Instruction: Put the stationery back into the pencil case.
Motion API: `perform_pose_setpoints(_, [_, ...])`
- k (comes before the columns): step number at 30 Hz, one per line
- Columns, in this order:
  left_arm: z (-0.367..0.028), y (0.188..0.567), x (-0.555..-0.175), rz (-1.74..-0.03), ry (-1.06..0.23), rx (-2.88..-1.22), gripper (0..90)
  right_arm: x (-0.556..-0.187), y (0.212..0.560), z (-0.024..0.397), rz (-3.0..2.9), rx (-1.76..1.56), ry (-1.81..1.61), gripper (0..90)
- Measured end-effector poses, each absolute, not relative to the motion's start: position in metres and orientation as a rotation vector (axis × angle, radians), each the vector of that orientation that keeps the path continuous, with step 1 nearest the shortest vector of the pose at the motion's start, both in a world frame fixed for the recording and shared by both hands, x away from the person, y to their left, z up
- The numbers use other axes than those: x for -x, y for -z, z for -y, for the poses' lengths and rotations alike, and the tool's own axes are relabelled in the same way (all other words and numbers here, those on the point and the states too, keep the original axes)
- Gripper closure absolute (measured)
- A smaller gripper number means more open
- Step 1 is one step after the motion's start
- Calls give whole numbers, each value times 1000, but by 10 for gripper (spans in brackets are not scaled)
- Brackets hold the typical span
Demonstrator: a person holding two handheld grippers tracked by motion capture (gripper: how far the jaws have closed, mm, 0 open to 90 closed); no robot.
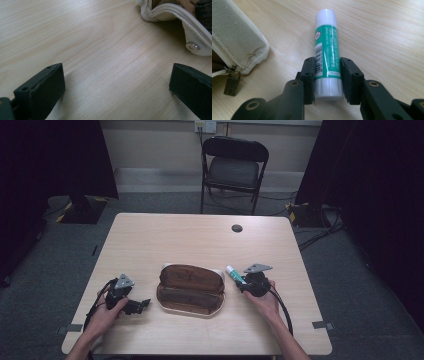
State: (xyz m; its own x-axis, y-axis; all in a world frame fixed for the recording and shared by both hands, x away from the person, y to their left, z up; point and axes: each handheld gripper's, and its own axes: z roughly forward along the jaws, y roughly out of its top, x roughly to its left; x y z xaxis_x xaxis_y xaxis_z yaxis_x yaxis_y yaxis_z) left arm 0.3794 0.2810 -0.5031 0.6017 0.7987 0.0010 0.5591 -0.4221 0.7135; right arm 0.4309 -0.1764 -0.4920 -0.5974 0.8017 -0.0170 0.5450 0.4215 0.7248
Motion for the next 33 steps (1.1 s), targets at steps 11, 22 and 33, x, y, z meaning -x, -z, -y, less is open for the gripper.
perform_pose_setpoints(11, [-281,503,-380,-1065,-449,-2145,0,-432,489,184,-2323,-1215,-1006,664])
perform_pose_setpoints(22, [-281,503,-379,-1068,-447,-2143,0,-427,473,192,-2253,-1261,-1102,665])
perform_pose_setpoints(33, [-281,503,-379,-1063,-446,-2144,0,-415,452,198,-2203,-1241,-1210,665])
